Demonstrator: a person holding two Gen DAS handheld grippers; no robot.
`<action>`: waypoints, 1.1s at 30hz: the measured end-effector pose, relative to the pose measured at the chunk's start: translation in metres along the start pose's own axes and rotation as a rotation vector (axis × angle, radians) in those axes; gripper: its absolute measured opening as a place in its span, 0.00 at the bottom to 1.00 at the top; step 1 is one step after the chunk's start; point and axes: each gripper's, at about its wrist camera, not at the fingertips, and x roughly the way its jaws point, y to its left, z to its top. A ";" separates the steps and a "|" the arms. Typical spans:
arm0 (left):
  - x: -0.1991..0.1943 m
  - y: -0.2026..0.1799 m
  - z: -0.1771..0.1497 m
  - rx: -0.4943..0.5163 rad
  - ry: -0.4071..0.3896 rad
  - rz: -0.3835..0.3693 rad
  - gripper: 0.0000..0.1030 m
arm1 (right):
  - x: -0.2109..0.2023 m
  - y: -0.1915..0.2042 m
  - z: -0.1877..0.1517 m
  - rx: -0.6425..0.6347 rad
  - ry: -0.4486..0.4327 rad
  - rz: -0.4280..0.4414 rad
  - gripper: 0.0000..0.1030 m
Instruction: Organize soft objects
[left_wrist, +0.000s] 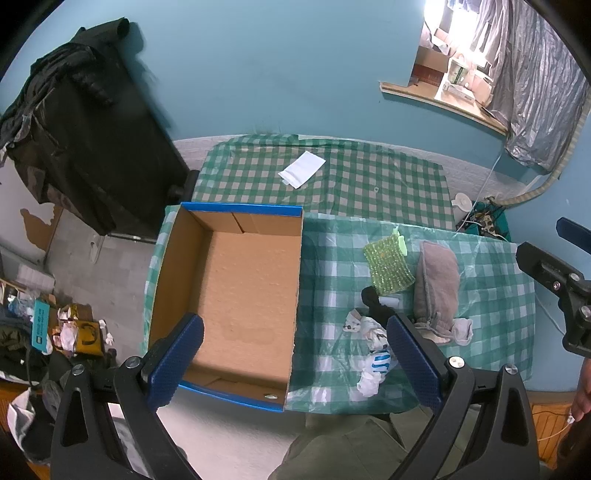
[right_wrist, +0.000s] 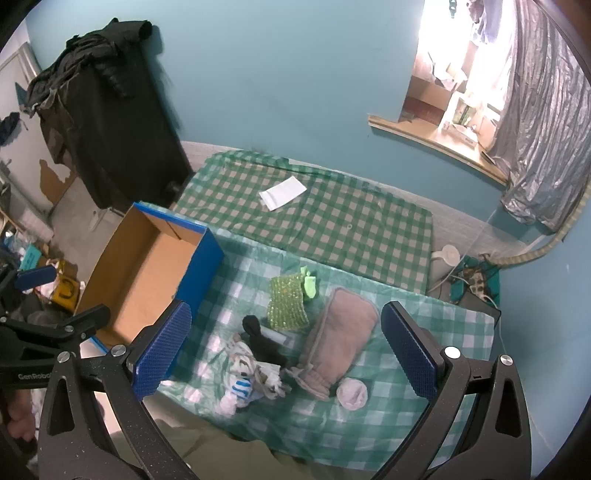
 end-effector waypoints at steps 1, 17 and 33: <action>0.000 0.000 0.000 0.001 0.000 0.000 0.97 | 0.000 0.000 0.000 0.000 0.001 0.001 0.99; 0.000 0.001 0.002 0.003 -0.001 0.005 0.97 | 0.000 0.001 0.003 -0.004 0.006 0.000 0.99; -0.002 -0.011 -0.003 -0.004 0.000 -0.009 0.97 | 0.002 -0.001 0.000 -0.004 0.011 0.002 0.99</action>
